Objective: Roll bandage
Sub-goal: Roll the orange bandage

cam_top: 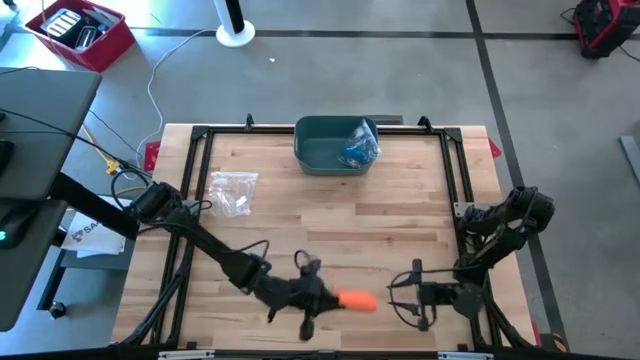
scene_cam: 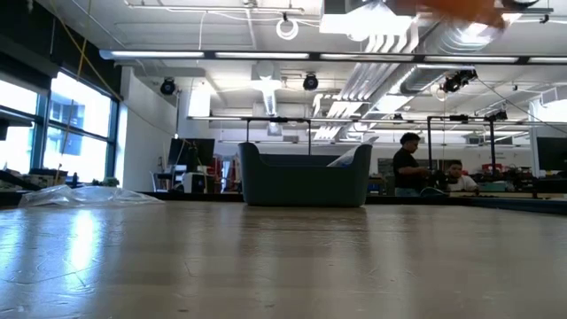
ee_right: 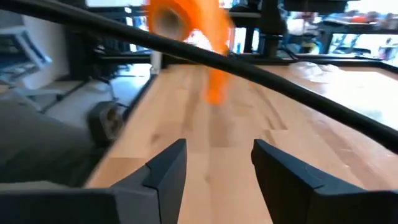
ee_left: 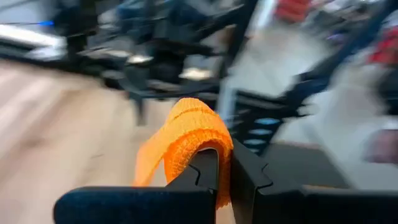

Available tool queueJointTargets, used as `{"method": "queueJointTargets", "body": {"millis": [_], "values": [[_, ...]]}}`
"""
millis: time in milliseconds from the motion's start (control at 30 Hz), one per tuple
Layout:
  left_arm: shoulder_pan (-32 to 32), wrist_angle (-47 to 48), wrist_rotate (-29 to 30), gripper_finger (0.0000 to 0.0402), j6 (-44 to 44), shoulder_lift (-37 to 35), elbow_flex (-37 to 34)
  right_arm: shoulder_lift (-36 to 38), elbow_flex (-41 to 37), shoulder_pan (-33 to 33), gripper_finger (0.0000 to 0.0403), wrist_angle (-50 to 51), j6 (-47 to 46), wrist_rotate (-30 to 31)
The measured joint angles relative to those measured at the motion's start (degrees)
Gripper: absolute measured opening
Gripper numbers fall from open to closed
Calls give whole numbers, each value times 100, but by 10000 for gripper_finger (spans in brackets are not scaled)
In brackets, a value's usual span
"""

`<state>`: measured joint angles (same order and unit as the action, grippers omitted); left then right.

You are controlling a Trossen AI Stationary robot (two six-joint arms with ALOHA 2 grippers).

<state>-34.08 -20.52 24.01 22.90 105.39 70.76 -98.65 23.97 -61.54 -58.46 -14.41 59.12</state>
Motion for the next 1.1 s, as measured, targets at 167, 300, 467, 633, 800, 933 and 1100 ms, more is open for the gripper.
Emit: {"method": "queueJointTargets", "body": {"millis": [167, 300, 467, 633, 800, 933, 1100], "values": [[-22, 72, 463, 8, 273, 106, -64, 8, 0, -371, 177, 18, -209, 509], [478, 323, 738, 9, 215, 139, -474, 8, 0, -369, 177, 585, -1175, 557], [1225, -171, 602, 9, 441, 227, -1395, 8, 1, -37, 177, 1312, -1993, -174], [1677, -1979, -163, 9, 658, 403, -2056, 8, 0, 471, 177, 1702, -2132, -1328], [1296, -2435, -823, 9, 1156, 307, -1868, 75, -2, 568, 177, 1921, -2960, -2784], [1092, -2404, -284, 10, 1502, 388, -1728, 76, 0, 553, 177, 1839, -3091, -2869], [1533, -2355, 189, 11, 1889, 927, -1749, 72, 5, 783, 177, 1848, -2582, -2412]]}}
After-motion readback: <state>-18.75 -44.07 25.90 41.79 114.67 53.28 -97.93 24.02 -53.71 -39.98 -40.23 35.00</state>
